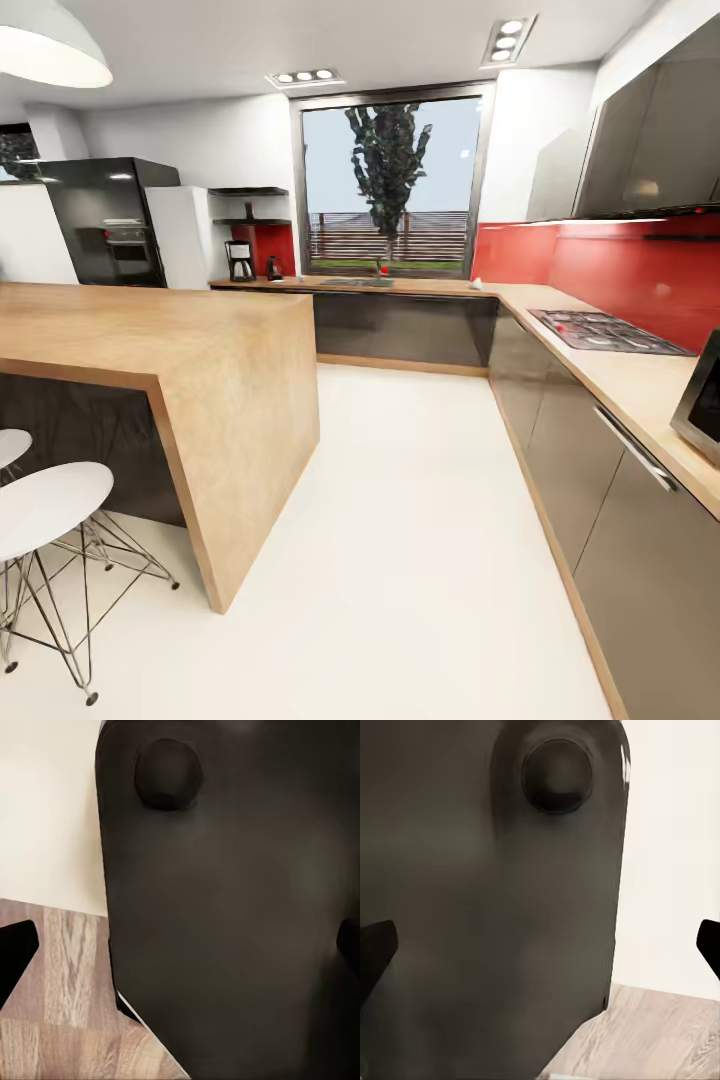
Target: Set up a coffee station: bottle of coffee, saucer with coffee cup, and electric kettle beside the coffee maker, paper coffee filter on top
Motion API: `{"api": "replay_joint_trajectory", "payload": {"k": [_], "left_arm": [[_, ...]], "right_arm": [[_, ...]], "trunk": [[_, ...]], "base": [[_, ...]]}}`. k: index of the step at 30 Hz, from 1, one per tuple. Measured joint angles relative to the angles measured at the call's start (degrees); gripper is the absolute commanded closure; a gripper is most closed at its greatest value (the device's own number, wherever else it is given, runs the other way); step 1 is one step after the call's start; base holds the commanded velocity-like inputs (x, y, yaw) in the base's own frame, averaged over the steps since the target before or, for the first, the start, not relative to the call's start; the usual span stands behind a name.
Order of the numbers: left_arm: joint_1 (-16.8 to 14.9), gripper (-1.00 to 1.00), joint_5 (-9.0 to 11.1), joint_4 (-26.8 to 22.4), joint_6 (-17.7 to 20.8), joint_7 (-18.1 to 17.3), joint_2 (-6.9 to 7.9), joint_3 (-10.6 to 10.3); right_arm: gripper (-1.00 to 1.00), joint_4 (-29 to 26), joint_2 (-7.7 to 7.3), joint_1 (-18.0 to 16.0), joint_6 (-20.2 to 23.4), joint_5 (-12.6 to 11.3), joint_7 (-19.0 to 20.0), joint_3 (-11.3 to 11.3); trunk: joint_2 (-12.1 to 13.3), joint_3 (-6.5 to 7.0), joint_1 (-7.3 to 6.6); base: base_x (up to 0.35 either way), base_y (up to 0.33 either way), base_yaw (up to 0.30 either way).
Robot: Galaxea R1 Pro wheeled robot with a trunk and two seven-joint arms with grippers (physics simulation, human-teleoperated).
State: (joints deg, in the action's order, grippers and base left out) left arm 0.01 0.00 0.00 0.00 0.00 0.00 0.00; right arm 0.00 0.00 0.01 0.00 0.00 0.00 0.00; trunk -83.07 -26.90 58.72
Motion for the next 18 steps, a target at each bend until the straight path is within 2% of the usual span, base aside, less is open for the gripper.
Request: {"api": "replay_joint_trajectory", "payload": {"k": [3,9,14,18], "left_arm": [[0.09,-1.0,0.87,-0.91,-0.87,-0.28,-0.2,-0.12],[0.39,-1.0,-0.19,-0.97,-1.42,-0.24,-0.09,-0.13],[0.39,-1.0,-0.23,-1.0,-1.5,-0.24,-0.03,-0.12],[0.32,-1.0,-0.24,-1.04,-1.49,-0.24,-0.02,-0.12]], "right_arm": [[-1.0,-0.99,0.96,-0.43,-0.87,-0.1,-0.01,-0.1],[-1.0,-2.97,2.89,-0.42,-2.69,0.07,-0.04,-0.24],[-1.0,-4.6,3.15,-0.41,-2.82,0.06,-0.08,-0.3],[-1.0,-5.89,3.15,-0.41,-2.87,0.02,-0.08,-0.31]], "trunk": [[0.01,0.02,0.01],[0.01,0.02,0.0],[0.01,0.02,0.0],[0.01,0.02,-0.02]], "base": [[0.0,0.0,0.0],[0.0,0.0,-0.006],[0.045,0.0,-0.206],[0.181,0.0,-0.259]]}}
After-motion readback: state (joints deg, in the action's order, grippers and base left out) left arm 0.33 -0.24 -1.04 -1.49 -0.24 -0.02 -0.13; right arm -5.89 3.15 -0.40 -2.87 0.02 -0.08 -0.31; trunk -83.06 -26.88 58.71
